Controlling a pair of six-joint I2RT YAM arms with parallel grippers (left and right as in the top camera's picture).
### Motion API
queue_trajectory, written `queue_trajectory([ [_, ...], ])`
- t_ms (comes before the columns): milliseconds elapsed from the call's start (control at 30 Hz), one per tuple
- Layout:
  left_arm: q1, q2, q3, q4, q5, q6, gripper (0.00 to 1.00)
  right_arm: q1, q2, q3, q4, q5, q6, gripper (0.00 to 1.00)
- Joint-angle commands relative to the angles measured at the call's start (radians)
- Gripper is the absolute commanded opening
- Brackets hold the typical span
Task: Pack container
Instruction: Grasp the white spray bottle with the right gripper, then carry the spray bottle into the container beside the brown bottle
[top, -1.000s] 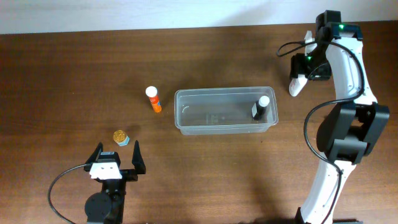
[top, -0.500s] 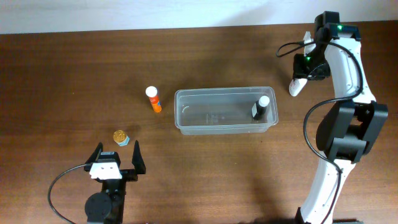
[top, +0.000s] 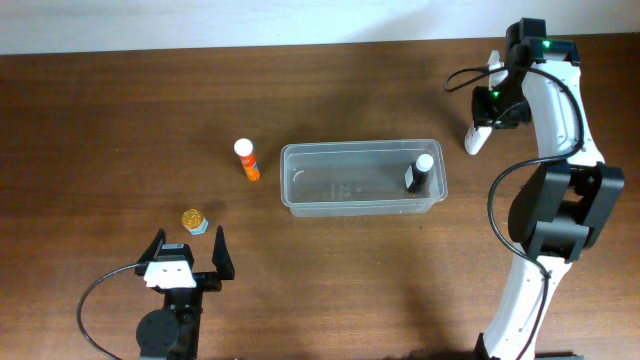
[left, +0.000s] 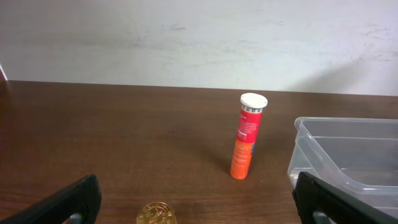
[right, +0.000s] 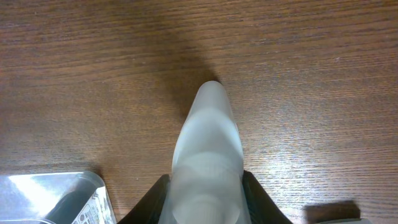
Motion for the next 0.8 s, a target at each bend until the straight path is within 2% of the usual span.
queue_trajectory([
  [0,0.005,-0.007,-0.003,-0.001,-0.011,0.015,1.0,0.006,0.014,0.01,-0.009,0.009,0.004,0.26],
  [200,0.005,-0.007,-0.003,-0.001,-0.011,0.015,0.99,0.006,0.009,0.105,-0.08,0.009,0.004,0.26],
  [400,0.005,-0.007,-0.003,-0.001,-0.011,0.015,0.99,0.008,0.006,0.34,-0.259,-0.013,0.008,0.25],
  [567,0.005,-0.007,-0.003,-0.001,-0.011,0.015,0.99,0.01,0.005,0.529,-0.426,-0.113,0.008,0.26],
  [600,0.005,-0.007,-0.003,-0.001,-0.011,0.015,0.99,0.013,0.002,0.566,-0.443,-0.132,0.012,0.23],
  [767,0.005,-0.007,-0.003,-0.001,-0.011,0.015,0.99,0.05,-0.097,0.568,-0.443,-0.154,0.045,0.23],
])
